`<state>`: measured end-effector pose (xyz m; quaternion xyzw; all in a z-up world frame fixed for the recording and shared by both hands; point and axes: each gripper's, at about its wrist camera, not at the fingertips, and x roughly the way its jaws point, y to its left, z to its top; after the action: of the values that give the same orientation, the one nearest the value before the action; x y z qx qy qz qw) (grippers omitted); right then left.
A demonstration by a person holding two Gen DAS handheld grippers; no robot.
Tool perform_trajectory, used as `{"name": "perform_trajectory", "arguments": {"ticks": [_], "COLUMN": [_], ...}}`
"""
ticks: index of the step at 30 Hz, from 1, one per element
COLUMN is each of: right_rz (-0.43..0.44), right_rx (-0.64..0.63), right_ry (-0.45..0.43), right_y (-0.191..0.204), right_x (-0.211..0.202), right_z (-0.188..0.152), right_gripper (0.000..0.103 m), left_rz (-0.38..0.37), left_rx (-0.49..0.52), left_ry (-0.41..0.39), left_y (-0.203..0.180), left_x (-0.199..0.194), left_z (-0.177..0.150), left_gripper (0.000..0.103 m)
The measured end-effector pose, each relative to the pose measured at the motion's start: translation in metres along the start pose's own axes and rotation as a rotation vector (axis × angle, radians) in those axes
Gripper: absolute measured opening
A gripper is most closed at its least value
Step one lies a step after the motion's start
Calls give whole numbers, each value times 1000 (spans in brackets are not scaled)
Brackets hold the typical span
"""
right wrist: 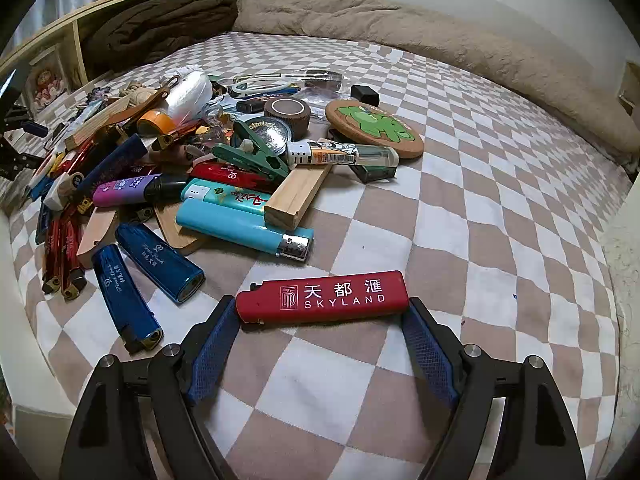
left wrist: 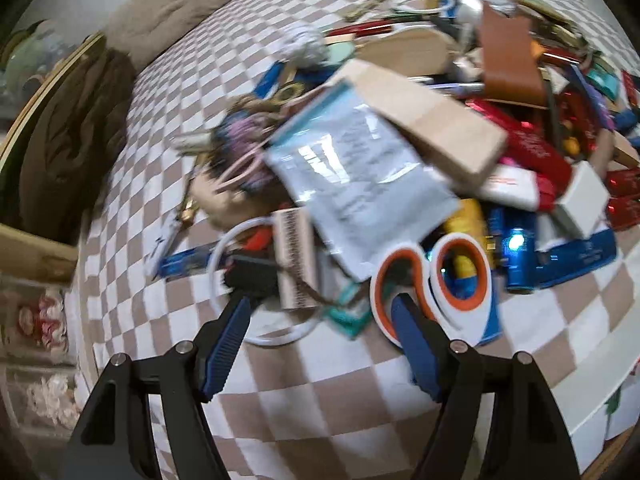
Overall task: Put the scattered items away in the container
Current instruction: 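Lift the scissors and SKYLAND lighter up from the pile with both tools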
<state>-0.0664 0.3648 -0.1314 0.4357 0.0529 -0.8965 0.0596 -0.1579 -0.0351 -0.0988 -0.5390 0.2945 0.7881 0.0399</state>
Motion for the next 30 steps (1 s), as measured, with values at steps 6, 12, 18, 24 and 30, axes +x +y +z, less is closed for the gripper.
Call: {"name": "perform_trajectory", "arguments": {"ticks": [6, 12, 18, 24, 30], "right_rz": [2, -7, -8, -15, -17], "right_rx": [3, 0, 1, 2, 9], "right_ry": [-1, -5, -10, -17, -45], "right_y": [0, 1, 1, 2, 1], "right_x": [0, -1, -1, -2, -6], "right_z": [0, -2, -2, -3, -5], "right_gripper": [83, 83, 83, 83, 83], "left_rz": [-243, -451, -429, -331, -336], "left_rx": [-179, -313, -271, -264, -312], "left_ry": [-13, 48, 73, 112, 98], "left_y": [28, 17, -18, -35, -33], "left_x": [-6, -9, -11, 3, 2], "left_z": [-6, -10, 2, 13, 12], "left_gripper": [74, 84, 84, 84, 84]}}
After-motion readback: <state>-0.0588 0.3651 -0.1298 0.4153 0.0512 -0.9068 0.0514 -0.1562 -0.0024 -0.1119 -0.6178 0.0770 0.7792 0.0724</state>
